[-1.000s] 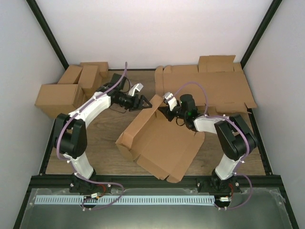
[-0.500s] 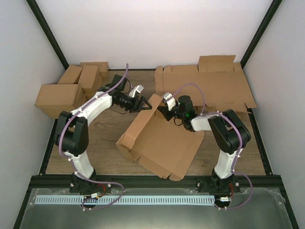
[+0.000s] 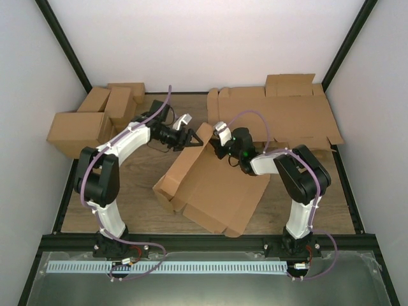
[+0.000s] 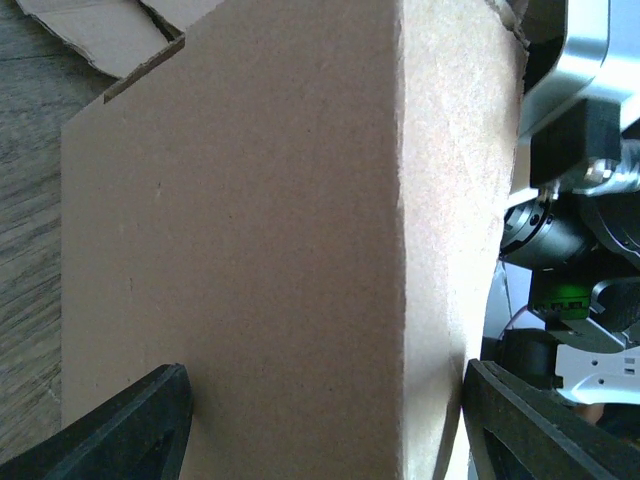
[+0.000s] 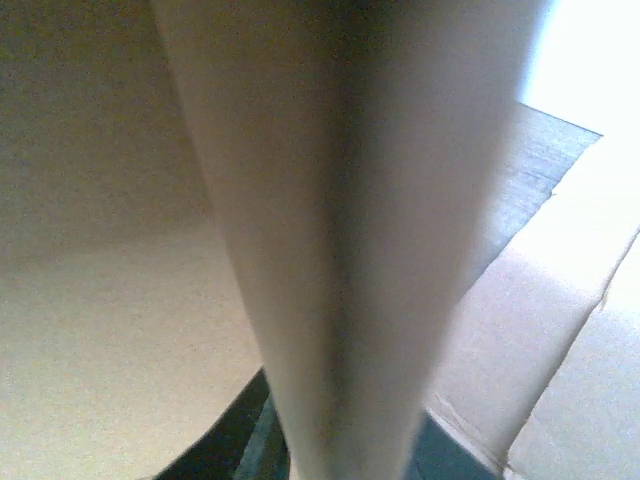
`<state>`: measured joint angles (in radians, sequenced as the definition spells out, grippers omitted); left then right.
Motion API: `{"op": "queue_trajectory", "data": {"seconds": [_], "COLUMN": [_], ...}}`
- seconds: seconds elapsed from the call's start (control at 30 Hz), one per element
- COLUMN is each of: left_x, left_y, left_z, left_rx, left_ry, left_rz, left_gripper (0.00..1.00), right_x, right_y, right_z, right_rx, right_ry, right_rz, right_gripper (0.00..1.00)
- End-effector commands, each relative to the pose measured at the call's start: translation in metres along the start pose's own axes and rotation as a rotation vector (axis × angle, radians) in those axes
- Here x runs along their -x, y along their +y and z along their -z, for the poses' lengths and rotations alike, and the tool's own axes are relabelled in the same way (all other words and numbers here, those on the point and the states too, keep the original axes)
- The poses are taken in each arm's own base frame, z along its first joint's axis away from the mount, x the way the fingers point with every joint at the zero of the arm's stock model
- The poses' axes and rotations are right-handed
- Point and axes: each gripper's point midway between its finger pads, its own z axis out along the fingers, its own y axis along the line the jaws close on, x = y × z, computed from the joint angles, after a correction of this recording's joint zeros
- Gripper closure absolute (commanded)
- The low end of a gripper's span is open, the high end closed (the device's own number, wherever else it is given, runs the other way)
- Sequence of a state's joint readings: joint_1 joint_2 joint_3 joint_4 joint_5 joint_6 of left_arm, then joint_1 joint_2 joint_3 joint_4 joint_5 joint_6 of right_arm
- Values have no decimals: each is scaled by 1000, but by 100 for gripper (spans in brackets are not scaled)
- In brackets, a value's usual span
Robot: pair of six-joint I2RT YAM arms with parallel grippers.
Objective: Fold the paper box
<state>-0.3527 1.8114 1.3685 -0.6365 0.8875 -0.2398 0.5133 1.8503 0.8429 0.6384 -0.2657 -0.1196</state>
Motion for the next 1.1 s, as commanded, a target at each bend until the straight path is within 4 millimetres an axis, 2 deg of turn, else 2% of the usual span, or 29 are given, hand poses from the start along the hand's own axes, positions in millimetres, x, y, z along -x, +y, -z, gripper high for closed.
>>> {"op": "queue_trajectory", "data": {"seconds": [0.0,0.07,0.33,0.37,0.43,0.47,0.63,0.73,0.87,0.93,0.97,1.07], "left_x": [-6,-6,-6,-6,-5,-3,21,47,75,87,93,89], "left_y": [-1,-1,-1,-2,-2,-3,-20,-48,-88,-109,-118,-171], "left_z": [-8,-9,-11,-11,-10,-9,11,39,91,131,158,229], "left_rx": [-23,-29,-41,-43,-43,-40,19,69,166,267,344,384], "left_ry": [37,39,47,47,45,41,-45,-164,-342,-450,-533,-761], "left_rz": [19,19,20,20,20,15,-46,-113,-182,-205,-208,-274], "left_gripper": [25,24,25,25,24,23,11,1,0,0,0,0], "right_x": [22,23,10,11,14,17,34,45,64,69,72,79], "right_y": [0,4,5,5,6,6,3,-6,-24,-39,-45,-58], "right_z": [4,4,-11,-11,-10,-9,8,21,47,60,67,85], "right_rx": [0,24,51,50,52,55,23,-16,-56,-81,-77,-82], "right_ry": [-70,-77,-10,-12,-19,-22,-42,-31,-55,-59,-63,-79], "right_rz": [19,23,19,17,11,5,-31,-65,-181,-300,-357,-514], "right_gripper": [75,72,73,75,92,97,99,99,99,99,99,99]}}
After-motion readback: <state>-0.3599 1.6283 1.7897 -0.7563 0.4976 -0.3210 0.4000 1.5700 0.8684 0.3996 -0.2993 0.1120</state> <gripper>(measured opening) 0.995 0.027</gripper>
